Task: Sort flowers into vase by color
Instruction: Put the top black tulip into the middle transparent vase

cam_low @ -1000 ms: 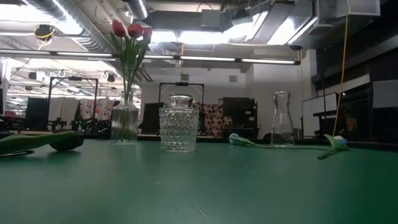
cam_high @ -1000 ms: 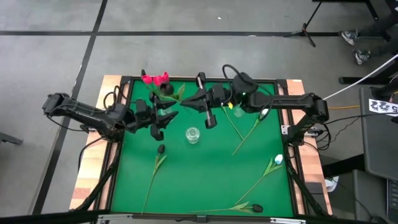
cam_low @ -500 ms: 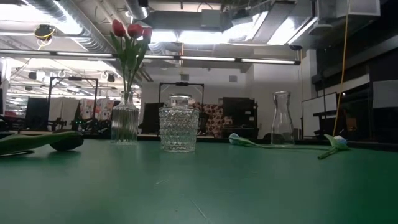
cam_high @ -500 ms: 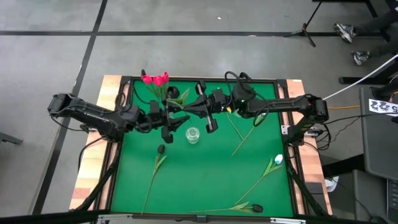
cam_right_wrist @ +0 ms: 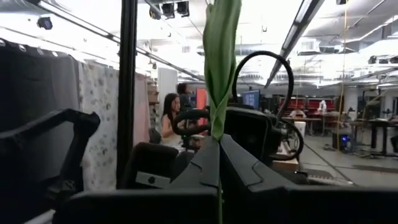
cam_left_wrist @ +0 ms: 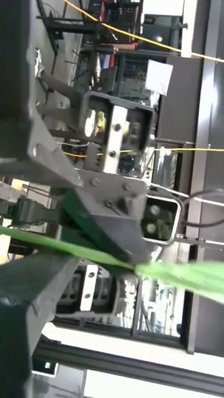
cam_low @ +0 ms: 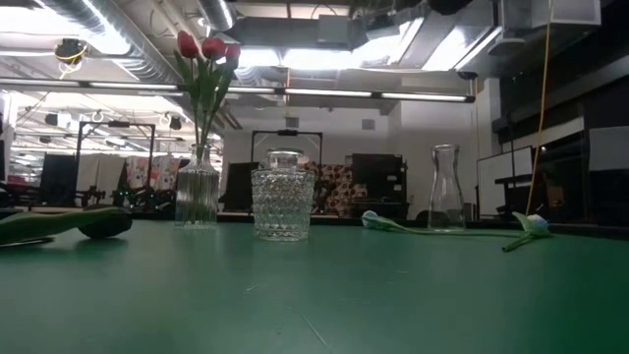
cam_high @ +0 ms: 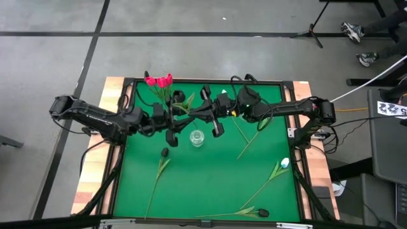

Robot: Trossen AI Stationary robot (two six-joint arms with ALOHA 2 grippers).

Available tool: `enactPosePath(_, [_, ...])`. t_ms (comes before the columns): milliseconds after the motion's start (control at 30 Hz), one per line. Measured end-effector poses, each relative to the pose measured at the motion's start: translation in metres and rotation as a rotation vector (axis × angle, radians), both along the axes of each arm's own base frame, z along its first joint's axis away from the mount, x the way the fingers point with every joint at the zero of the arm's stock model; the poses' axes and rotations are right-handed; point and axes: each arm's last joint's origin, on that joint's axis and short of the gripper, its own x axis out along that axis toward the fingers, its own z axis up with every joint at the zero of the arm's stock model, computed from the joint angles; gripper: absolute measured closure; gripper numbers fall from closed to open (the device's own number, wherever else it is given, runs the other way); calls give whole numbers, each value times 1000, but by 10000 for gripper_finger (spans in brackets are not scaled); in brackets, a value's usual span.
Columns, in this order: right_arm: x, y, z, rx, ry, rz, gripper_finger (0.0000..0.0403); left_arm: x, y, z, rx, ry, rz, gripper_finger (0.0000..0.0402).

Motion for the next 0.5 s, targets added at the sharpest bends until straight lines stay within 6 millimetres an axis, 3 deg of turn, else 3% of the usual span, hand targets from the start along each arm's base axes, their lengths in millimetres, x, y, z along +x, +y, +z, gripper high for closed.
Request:
enactPosePath(333, [1, -4, -3, 12, 40, 24, 393, 1, -2, -3, 35, 36, 0, 388])
enactPosePath(500, [1, -4, -5, 9, 65, 22, 370, 1, -2, -6, -5, 70, 37, 392])
